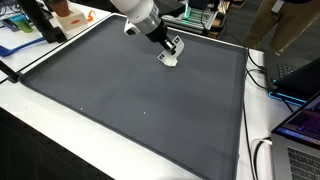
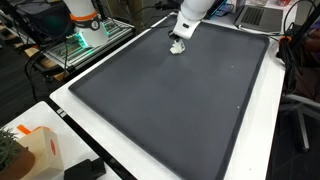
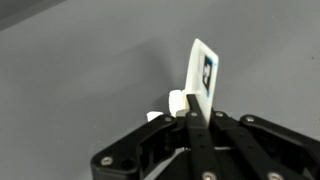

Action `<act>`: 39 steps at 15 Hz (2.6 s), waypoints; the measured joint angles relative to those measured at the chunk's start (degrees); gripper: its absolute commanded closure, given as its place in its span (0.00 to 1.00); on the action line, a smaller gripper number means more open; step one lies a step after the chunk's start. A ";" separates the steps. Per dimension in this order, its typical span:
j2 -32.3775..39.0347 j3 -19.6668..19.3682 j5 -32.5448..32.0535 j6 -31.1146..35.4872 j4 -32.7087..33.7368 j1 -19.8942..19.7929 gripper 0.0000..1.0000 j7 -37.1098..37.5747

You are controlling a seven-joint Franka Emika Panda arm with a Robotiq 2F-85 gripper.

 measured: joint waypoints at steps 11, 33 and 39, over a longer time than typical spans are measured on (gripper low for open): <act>-4.42 -5.84 -18.04 21.73 -5.96 5.39 0.99 23.12; -3.89 -0.56 0.30 21.84 -6.36 -6.24 0.99 9.29; -3.89 -0.04 10.05 4.56 -5.83 -7.55 0.99 -4.73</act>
